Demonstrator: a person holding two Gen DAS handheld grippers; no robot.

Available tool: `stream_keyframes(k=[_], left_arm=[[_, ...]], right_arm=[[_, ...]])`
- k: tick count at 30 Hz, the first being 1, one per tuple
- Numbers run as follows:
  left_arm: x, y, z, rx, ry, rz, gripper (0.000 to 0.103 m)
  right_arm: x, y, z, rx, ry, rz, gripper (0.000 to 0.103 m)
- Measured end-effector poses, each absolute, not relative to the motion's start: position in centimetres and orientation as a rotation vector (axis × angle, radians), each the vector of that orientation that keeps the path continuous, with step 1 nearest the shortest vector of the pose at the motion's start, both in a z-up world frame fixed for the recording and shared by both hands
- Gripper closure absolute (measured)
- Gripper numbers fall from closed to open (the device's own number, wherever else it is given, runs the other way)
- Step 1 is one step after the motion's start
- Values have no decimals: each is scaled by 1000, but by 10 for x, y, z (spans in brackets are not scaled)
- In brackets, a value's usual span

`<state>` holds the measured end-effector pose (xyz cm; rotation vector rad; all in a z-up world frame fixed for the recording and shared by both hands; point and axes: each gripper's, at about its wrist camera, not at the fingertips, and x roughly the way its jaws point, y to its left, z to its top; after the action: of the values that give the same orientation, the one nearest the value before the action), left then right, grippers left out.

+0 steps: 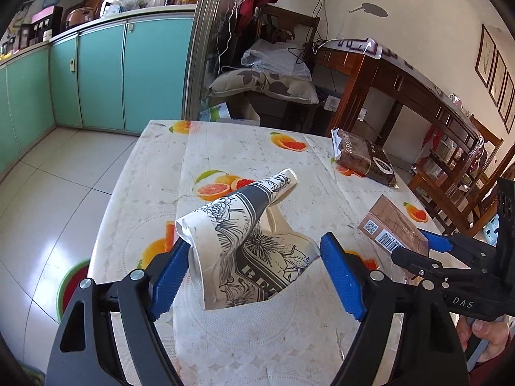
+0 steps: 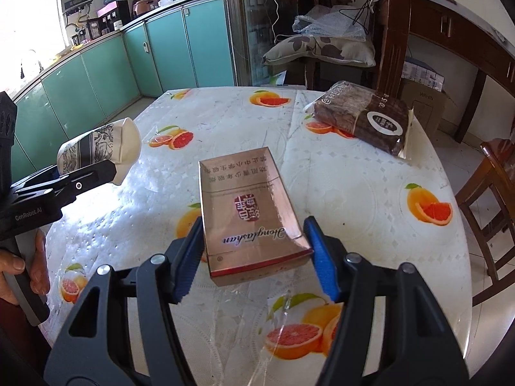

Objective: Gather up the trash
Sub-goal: 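Carry the paper cup and cigarette pack over the red bucket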

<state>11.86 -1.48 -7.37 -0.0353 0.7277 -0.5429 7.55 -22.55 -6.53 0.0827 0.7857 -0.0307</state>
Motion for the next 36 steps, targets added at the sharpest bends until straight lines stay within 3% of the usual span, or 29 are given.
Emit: stream_keyframes(k=[14,36], left_arm=[[114,64,-52,-57,644,-426,26],[132,211,-95,-185,741,-164,26]], right_arm=[[104,-152,-41,19,751,91,43],[142,-38,-36,-10,781,307,43]])
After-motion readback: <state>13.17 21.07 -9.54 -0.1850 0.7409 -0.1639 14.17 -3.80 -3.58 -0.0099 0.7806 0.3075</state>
